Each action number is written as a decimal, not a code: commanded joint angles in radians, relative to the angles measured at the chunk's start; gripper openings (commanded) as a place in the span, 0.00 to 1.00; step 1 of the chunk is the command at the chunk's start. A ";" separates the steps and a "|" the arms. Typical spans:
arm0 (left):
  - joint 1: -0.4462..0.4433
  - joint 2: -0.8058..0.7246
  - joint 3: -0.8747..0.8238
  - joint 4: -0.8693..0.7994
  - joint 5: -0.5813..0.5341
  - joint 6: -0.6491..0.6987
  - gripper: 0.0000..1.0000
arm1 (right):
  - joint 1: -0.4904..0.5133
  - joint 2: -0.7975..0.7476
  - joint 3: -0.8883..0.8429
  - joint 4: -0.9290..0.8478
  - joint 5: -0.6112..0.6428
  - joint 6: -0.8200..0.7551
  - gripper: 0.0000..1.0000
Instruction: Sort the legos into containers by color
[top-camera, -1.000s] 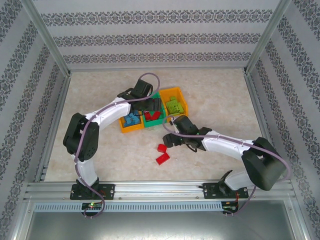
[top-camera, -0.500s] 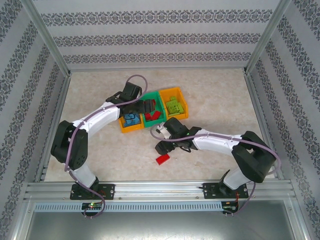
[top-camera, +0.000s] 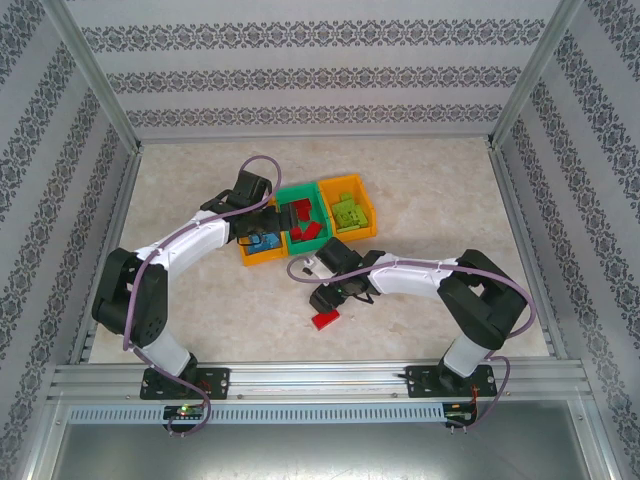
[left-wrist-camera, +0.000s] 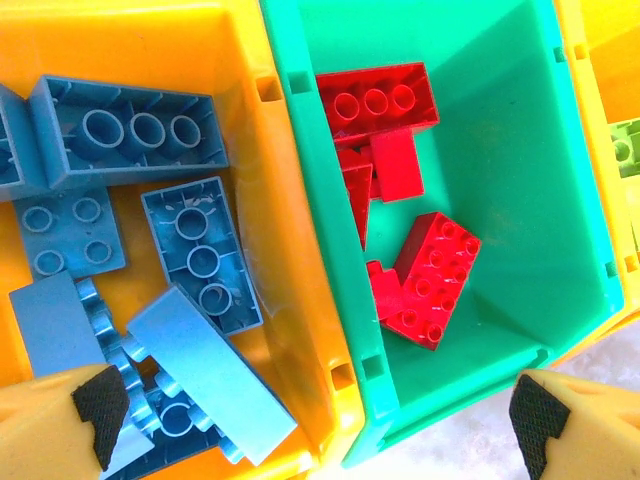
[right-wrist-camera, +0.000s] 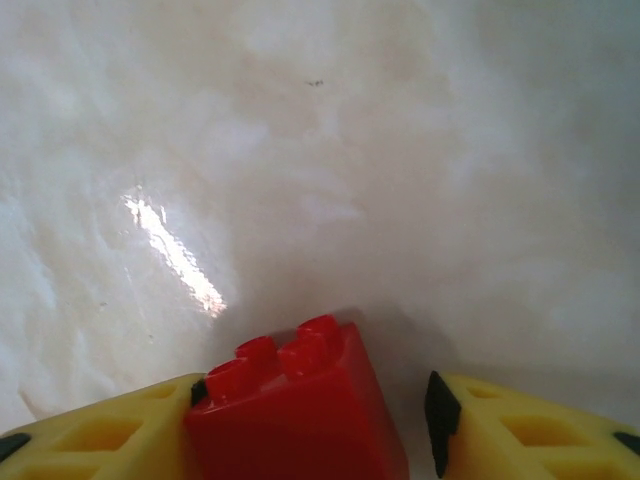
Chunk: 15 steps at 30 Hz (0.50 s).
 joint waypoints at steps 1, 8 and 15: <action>0.019 -0.037 -0.020 0.020 0.011 -0.015 1.00 | 0.011 0.026 0.034 -0.029 0.040 -0.013 0.51; 0.031 -0.071 -0.059 0.016 -0.001 -0.015 1.00 | 0.009 -0.028 0.053 0.031 0.101 0.021 0.30; 0.035 -0.144 -0.135 0.017 -0.044 -0.005 0.99 | -0.079 -0.076 0.171 0.074 0.087 0.131 0.25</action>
